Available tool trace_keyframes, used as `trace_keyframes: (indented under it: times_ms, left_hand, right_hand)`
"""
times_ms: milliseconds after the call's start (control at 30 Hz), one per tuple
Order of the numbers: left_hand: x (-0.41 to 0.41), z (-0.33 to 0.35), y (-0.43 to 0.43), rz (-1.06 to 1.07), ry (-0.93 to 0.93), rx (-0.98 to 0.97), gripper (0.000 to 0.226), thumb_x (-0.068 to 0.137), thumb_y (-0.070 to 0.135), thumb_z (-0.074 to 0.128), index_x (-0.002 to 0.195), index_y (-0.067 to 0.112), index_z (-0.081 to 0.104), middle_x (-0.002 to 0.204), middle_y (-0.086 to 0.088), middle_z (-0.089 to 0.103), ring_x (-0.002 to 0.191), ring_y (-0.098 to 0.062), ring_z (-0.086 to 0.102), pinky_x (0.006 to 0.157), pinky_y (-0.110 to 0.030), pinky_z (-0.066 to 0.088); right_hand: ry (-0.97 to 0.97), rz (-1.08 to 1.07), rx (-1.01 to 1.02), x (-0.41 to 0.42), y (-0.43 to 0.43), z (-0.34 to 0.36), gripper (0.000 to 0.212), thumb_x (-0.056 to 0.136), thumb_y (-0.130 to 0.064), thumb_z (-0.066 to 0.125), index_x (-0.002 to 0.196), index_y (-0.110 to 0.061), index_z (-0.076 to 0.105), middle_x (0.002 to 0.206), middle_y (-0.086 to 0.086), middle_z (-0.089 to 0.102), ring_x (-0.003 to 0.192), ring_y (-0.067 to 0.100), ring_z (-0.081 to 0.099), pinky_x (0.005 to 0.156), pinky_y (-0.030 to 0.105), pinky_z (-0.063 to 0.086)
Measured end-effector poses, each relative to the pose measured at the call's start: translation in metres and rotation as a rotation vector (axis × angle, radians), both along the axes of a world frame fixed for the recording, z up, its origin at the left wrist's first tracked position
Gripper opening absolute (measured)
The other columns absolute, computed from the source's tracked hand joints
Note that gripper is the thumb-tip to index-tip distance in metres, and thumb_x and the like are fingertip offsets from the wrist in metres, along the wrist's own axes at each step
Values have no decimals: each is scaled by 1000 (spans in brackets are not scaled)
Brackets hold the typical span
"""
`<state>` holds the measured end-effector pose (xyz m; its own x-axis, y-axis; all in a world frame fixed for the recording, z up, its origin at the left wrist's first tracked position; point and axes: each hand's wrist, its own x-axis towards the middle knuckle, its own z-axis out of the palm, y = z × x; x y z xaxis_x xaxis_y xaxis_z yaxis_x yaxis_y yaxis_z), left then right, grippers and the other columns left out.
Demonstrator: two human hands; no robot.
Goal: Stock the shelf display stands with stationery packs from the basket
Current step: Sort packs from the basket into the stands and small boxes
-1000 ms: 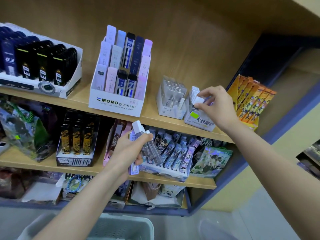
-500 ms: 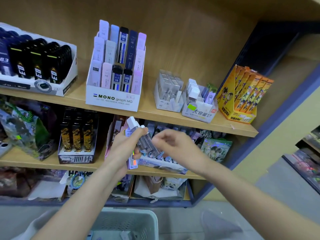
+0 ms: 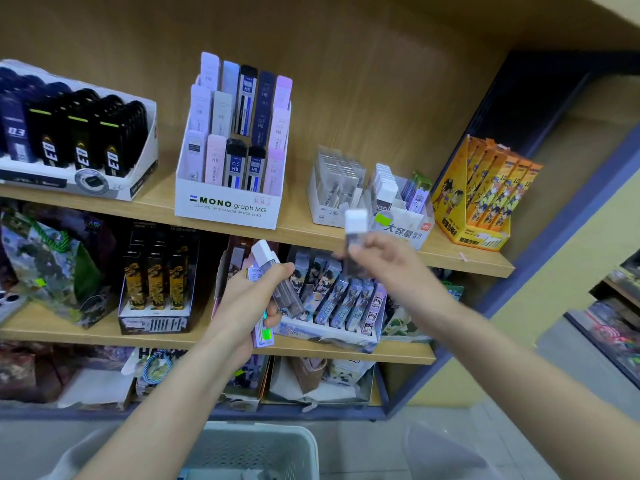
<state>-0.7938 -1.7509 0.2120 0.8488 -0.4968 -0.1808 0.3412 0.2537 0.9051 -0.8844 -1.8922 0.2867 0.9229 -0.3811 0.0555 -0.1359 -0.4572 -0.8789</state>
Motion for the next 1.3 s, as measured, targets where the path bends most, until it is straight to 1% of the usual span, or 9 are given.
trace_keyframes:
  times_ms: [200, 333, 433, 567, 700, 867, 1000, 1167, 1300]
  left_hand:
    - [2, -1, 0, 23, 25, -25, 19, 86, 19, 66, 82, 12, 48, 46, 7, 48, 39, -9, 31, 36, -20, 24]
    - [2, -2, 1, 33, 35, -14, 24, 82, 26, 71, 84, 13, 51, 57, 1, 47, 41, -10, 31, 34, -19, 25]
    - [3, -3, 2, 34, 31, 17, 28, 81, 32, 72, 89, 12, 55, 63, -2, 44, 43, -9, 31, 35, -18, 27]
    - [4, -4, 2, 34, 26, 41, 32, 79, 37, 71, 90, 11, 57, 63, -2, 43, 46, -10, 30, 35, -17, 28]
    - [5, -5, 1, 23, 32, 21, 32, 80, 36, 68, 95, 10, 56, 59, 1, 45, 45, -10, 30, 34, -17, 29]
    - [3, -3, 0, -65, 72, 8, 26, 87, 37, 60, 93, 12, 55, 53, 4, 41, 42, -8, 29, 36, -16, 30]
    - [3, -3, 1, -99, 101, -11, 21, 89, 33, 63, 94, 13, 57, 44, 8, 42, 36, -7, 29, 36, -15, 29]
    - [4, -5, 1, -127, 88, -26, 24, 76, 31, 71, 85, 13, 59, 47, 3, 42, 39, -9, 28, 35, -15, 27]
    - [0, -3, 0, -183, 73, 4, 20, 82, 26, 68, 91, 11, 57, 45, 8, 48, 37, -6, 29, 35, -16, 23]
  right_hand:
    - [-297, -320, -335, 20, -55, 39, 9, 91, -22, 60, 96, -19, 54, 93, 1, 62, 87, 18, 59, 71, 28, 45]
    - [-243, -337, -537, 32, -73, 47, 31, 86, -15, 68, 101, -16, 41, 85, -1, 58, 82, 22, 64, 52, 25, 48]
    - [-108, -242, -682, 36, -80, 46, 18, 95, -18, 55, 105, -10, 42, 89, 8, 62, 85, 28, 64, 63, 40, 50]
    - [-8, -178, -801, 38, -85, 45, 11, 100, -17, 38, 99, -9, 46, 97, 11, 52, 93, 31, 57, 68, 33, 37]
    - [-76, -140, -752, 37, -85, 47, 18, 95, -18, 56, 109, -15, 45, 87, 5, 60, 78, 12, 62, 70, 26, 48]
    - [-203, -189, -858, 39, -88, 39, 12, 88, -15, 66, 98, -9, 61, 96, 1, 54, 69, -2, 53, 64, -2, 35]
    - [-188, -264, -956, 39, -85, 32, 21, 90, -22, 64, 108, -13, 60, 108, -3, 47, 77, 9, 52, 72, 20, 45]
    - [-412, -195, -725, 25, -33, 11, 11, 93, -10, 54, 97, -19, 58, 92, -12, 50, 76, -3, 50, 69, 10, 42]
    - [-46, -5, -344, 21, 7, -23, 26, 95, -30, 52, 120, -22, 53, 102, -15, 55, 86, 0, 57, 76, 15, 48]
